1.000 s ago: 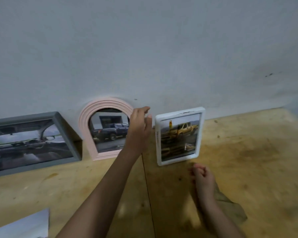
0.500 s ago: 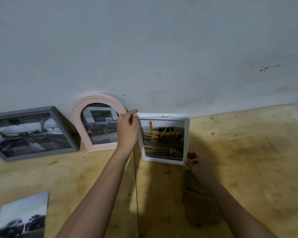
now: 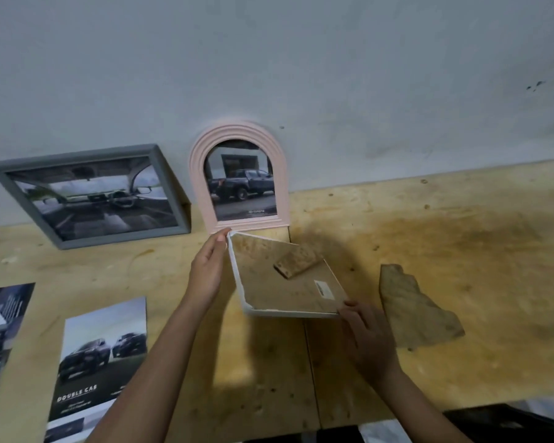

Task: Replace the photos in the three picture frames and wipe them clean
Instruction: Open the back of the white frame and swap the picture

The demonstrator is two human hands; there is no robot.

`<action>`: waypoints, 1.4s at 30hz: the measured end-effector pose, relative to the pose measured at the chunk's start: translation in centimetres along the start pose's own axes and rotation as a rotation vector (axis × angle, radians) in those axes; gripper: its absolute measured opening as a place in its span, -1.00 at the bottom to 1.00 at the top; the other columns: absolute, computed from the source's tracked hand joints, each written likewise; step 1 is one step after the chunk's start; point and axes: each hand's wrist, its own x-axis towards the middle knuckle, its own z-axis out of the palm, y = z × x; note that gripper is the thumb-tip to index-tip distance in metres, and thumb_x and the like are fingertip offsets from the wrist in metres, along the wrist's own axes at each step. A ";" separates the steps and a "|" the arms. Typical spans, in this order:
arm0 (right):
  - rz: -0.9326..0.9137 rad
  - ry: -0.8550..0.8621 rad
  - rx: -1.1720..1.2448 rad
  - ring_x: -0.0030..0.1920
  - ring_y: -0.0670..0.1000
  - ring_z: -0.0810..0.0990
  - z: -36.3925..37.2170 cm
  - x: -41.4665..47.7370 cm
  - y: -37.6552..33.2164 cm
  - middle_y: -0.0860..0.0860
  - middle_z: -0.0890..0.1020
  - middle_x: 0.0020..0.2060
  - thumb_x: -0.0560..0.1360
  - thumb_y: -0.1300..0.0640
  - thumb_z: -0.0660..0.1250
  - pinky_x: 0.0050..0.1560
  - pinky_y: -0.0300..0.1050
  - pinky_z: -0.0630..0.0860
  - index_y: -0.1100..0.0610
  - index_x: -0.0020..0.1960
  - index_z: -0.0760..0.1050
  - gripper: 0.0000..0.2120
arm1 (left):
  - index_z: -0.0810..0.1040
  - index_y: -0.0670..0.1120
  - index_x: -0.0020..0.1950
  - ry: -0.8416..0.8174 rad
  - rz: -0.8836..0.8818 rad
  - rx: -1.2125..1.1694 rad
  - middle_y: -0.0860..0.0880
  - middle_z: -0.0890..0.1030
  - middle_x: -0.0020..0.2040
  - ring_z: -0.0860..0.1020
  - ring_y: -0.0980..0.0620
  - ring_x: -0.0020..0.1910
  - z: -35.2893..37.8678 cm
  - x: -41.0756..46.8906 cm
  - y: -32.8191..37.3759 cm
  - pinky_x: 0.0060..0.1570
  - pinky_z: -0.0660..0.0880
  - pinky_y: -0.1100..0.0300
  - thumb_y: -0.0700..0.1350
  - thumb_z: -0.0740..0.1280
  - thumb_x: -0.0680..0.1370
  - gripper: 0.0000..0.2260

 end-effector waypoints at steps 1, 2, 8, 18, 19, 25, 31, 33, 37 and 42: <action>-0.018 0.001 -0.023 -0.03 0.07 0.51 0.2 -0.6 -0.7 0.11 0.57 -0.10 0.50 0.13 0.17 -0.07 -0.13 0.43 0.10 0.00 0.40 -0.90 | 0.49 0.02 0.27 -0.018 -0.012 0.023 0.06 0.56 0.16 0.50 0.11 0.19 -0.6 -0.6 -1.1 0.18 0.42 0.20 0.01 0.07 0.64 -0.70; -0.022 -0.010 -0.058 -0.03 0.05 0.50 0.3 -1.1 -1.2 0.07 0.54 -0.09 0.43 0.16 0.26 -0.07 -0.12 0.45 0.08 -0.01 0.39 -0.86 | 0.48 0.02 0.29 -0.032 -0.027 0.045 0.07 0.55 0.16 0.49 0.10 0.19 -1.1 -1.2 -2.0 0.17 0.43 0.20 0.01 0.06 0.64 -0.69; -0.051 -0.217 -0.182 -0.05 0.02 0.43 0.8 -4.0 -3.2 0.04 0.62 -0.22 0.02 0.29 0.58 -0.05 -0.09 0.32 0.02 -0.06 0.38 -0.40 | 0.50 0.07 0.22 -0.110 -0.204 0.018 0.07 0.57 0.06 0.54 0.05 0.09 -2.5 -2.9 -6.6 -0.03 0.54 0.16 0.19 0.07 0.60 -0.65; -0.106 -0.311 -0.050 0.01 -0.09 0.48 -0.4 -2.1 -2.9 -0.13 0.62 -0.17 0.41 -0.02 0.29 0.17 -0.01 0.21 -0.05 -0.15 0.59 -0.88 | 0.27 0.16 0.33 -0.162 -0.033 0.283 0.07 0.38 0.33 0.34 0.03 0.36 -1.6 -4.9 -9.7 0.37 0.31 -0.11 0.14 0.00 0.62 -0.70; -0.110 -0.312 -0.012 0.01 -0.07 0.49 -0.1 -0.8 -3.0 -0.12 0.61 -0.16 0.42 -0.02 0.29 0.16 -0.03 0.21 -0.05 -0.14 0.57 -0.89 | 0.29 0.15 0.33 -0.116 -0.007 0.269 0.10 0.40 0.30 0.38 0.08 0.32 -1.6 -5.8 -9.7 0.33 0.36 -0.10 0.18 0.01 0.60 -0.67; -0.267 -0.781 -0.009 0.19 0.10 0.47 4.8 10.4 -7.8 0.02 0.49 0.20 0.43 -0.12 0.17 0.18 0.11 0.35 -0.02 0.22 0.46 -0.59 | 0.05 0.16 0.50 0.048 -0.138 0.214 0.22 0.10 0.50 0.12 0.18 0.49 -1.2 -13.3 -12.0 0.47 0.16 0.04 0.44 0.10 0.40 -0.26; -0.504 -1.094 -0.313 0.36 0.14 0.17 9.1 14.3 -10.9 0.05 0.15 0.43 0.29 -0.24 0.42 0.33 0.16 0.12 0.00 0.49 0.02 -0.06 | -0.09 0.01 0.53 0.090 -0.115 0.525 0.18 -0.05 0.50 -0.06 0.19 0.51 0.9 -14.8 -13.0 0.43 -0.20 0.29 0.34 0.26 0.41 -0.13; -0.538 -1.084 -0.363 0.35 0.15 0.18 9.5 14.2 -10.8 0.05 0.15 0.43 0.23 -0.27 0.46 0.33 0.16 0.13 -0.01 0.49 0.02 0.01 | -0.06 -0.02 0.54 0.130 -0.129 0.571 0.12 0.01 0.53 -0.03 0.15 0.52 1.2 -14.6 -13.1 0.43 -0.18 0.27 0.25 0.31 0.45 -0.17; -0.587 -1.059 -0.423 0.33 0.15 0.22 9.9 14.7 -11.8 0.07 0.18 0.39 0.21 -0.18 0.51 0.29 0.13 0.19 0.01 0.48 0.03 0.02 | -0.05 0.00 0.53 0.132 -0.143 0.582 0.10 0.00 0.54 -0.05 0.16 0.52 1.3 -14.6 -13.0 0.43 -0.17 0.26 0.25 0.30 0.45 -0.18; -0.646 -1.073 -0.504 0.35 0.13 0.22 10.0 15.1 -13.6 0.08 0.18 0.41 0.13 -0.18 0.56 0.28 0.10 0.23 0.13 0.46 0.07 0.09 | -0.10 0.01 0.53 0.112 -0.150 0.628 0.08 -0.03 0.55 -0.09 0.16 0.52 1.2 -14.5 -13.0 0.43 -0.19 0.26 0.22 0.29 0.47 -0.19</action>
